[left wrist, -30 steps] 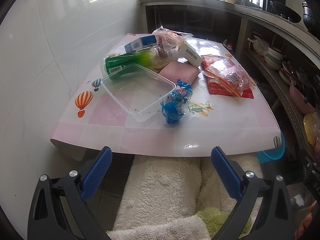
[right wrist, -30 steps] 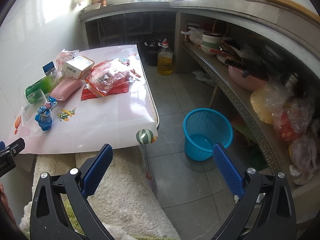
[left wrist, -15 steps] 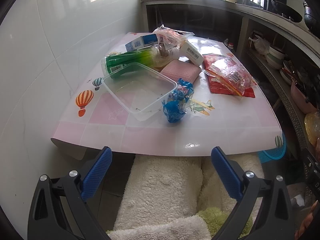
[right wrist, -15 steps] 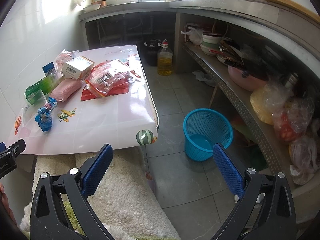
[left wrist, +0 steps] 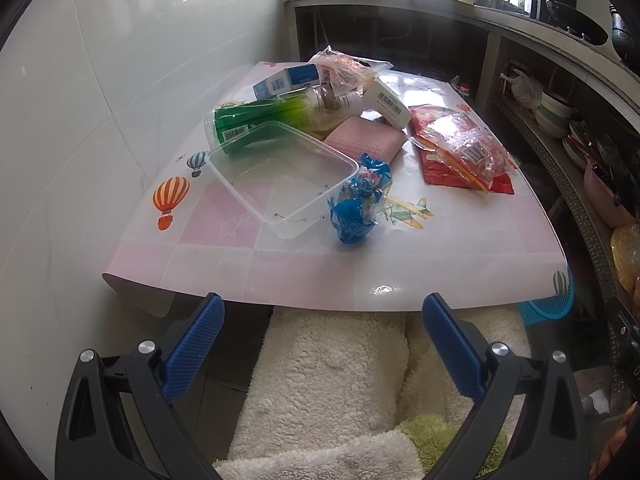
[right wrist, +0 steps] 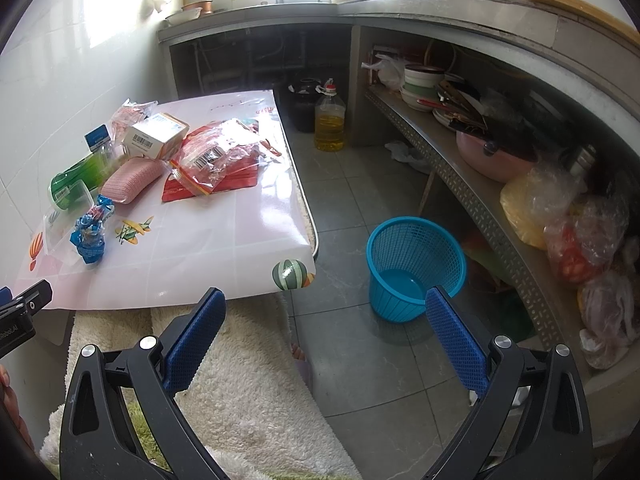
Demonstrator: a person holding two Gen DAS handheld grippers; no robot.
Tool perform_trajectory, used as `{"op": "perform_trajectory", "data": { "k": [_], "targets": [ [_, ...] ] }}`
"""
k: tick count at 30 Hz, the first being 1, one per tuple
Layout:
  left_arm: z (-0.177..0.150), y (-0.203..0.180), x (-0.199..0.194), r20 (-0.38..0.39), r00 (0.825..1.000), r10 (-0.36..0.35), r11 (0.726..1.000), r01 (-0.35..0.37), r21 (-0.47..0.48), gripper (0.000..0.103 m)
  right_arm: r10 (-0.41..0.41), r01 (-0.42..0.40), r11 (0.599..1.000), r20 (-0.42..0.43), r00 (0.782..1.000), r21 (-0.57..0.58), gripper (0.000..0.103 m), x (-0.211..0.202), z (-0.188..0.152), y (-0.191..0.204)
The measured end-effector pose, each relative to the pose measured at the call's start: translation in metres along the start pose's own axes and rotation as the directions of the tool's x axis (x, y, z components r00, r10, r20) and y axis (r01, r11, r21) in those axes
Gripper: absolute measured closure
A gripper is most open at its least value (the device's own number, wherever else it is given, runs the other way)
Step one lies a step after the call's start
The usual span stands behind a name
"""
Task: Collect trash
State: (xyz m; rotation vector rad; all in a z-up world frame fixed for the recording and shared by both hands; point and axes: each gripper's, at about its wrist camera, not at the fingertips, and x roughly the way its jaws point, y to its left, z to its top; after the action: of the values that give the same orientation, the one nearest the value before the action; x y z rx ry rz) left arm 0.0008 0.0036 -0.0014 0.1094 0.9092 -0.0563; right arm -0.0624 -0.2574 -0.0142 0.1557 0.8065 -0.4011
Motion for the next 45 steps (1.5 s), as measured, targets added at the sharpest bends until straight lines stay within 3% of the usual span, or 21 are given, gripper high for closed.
{"op": "perform_trajectory", "data": {
  "k": [16, 22, 25, 28, 31, 33, 35, 37, 39, 42, 45],
  "targets": [
    [0.003, 0.008, 0.014, -0.024, 1.0, -0.017, 1.0, 0.017, -0.018, 0.006, -0.012, 0.012, 1.0, -0.006, 1.0, -0.008, 0.007, 0.003, 0.005, 0.006],
    [0.016, 0.038, 0.021, 0.007, 1.0, -0.008, 0.997, 0.009, -0.077, 0.006, 0.042, -0.04, 0.997, 0.031, 0.999, -0.063, 0.007, 0.008, 0.012, 0.026],
    [0.027, 0.063, 0.028, 0.03, 0.999, 0.029, 0.992, -0.025, -0.124, 0.006, 0.131, -0.121, 0.985, 0.085, 0.988, -0.12, 0.007, 0.008, 0.022, 0.044],
    [0.04, 0.09, 0.039, 0.047, 0.999, 0.009, 0.984, -0.001, -0.176, 0.006, 0.263, -0.24, 0.954, 0.121, 0.957, -0.181, 0.007, 0.008, 0.034, 0.07],
    [0.048, 0.116, 0.047, 0.125, 0.987, -0.096, 0.965, 0.123, -0.232, 0.006, 0.386, -0.359, 0.903, 0.078, 0.919, -0.237, 0.007, 0.018, 0.048, 0.103],
    [0.053, 0.128, 0.051, 0.164, 0.981, -0.105, 0.95, 0.148, -0.274, 0.006, 0.485, -0.472, 0.852, 0.005, 0.874, -0.227, 0.007, 0.032, 0.054, 0.123],
    [0.061, 0.135, 0.061, 0.153, 0.982, -0.112, 0.942, 0.154, -0.298, 0.006, 0.567, -0.568, 0.8, -0.065, 0.821, -0.196, 0.009, 0.047, 0.058, 0.14],
    [0.069, 0.142, 0.074, 0.13, 0.981, -0.144, 0.924, 0.18, -0.336, 0.006, 0.62, -0.632, 0.753, -0.124, 0.774, -0.18, 0.013, 0.06, 0.058, 0.159],
    [0.075, 0.147, 0.089, 0.105, 0.977, -0.185, 0.9, 0.211, -0.381, 0.009, 0.642, -0.667, 0.721, -0.182, 0.745, -0.187, 0.019, 0.073, 0.055, 0.178],
    [0.08, 0.151, 0.11, 0.065, 0.97, -0.234, 0.872, 0.239, -0.427, 0.023, 0.644, -0.692, 0.694, -0.257, 0.72, -0.198, 0.028, 0.088, 0.049, 0.194],
    [0.084, 0.152, 0.126, 0.032, 0.963, -0.268, 0.854, 0.252, -0.455, 0.035, 0.634, -0.695, 0.681, -0.289, 0.718, -0.23, 0.038, 0.096, 0.044, 0.205]
  ]
}}
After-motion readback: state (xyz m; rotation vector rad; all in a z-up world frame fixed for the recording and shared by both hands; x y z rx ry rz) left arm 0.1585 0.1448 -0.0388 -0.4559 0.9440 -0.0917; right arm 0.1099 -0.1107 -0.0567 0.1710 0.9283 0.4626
